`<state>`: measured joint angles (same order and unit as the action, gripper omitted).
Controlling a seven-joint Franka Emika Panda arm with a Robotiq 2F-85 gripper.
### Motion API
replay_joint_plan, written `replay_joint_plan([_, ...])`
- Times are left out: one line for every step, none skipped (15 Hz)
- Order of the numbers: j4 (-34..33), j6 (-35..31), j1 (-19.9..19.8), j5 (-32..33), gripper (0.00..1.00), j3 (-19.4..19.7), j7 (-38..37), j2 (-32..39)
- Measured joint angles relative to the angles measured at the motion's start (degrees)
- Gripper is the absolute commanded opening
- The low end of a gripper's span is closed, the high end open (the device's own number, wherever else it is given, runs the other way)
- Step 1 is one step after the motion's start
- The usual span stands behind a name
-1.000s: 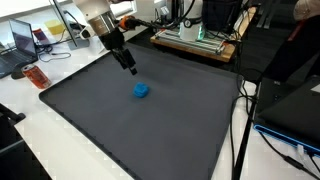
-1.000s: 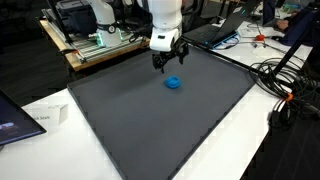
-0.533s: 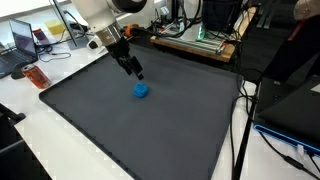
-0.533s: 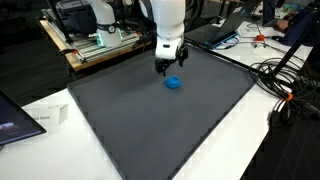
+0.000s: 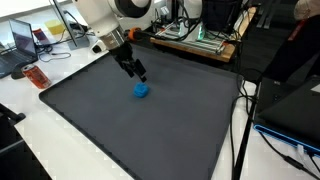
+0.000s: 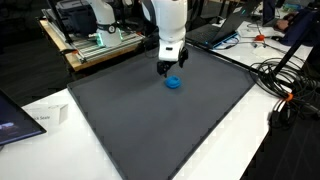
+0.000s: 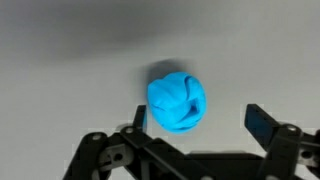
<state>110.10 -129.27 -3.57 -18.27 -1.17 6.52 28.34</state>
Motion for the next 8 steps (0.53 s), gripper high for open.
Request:
replay_joint_plan([0.0, 0.0, -0.1, 0.0, 1.00, -0.2, 0.3, 0.0])
replay_joint_plan([0.0, -0.1, -0.1, 0.0, 1.00, -0.2, 0.8, 0.1])
replay_joint_plan([0.0, -0.1, -0.1, 0.0, 1.00, -0.3, 1.3, 0.1])
replay_joint_plan([0.0, -0.3, -0.1, 0.1, 1.00, -0.3, 2.0, 0.3])
replay_joint_plan([0.0, -0.8, -0.1, 0.2, 1.00, -0.3, 2.9, 0.5])
replay_joint_plan([0.0, -1.4, -0.1, 0.5, 1.00, -0.3, 3.7, 0.8])
replay_joint_plan([0.0, -2.0, -0.1, 0.6, 1.00, -0.3, 4.6, 1.1])
replay_joint_plan([0.0, -2.5, -0.1, 0.7, 1.00, -0.3, 5.4, 1.5])
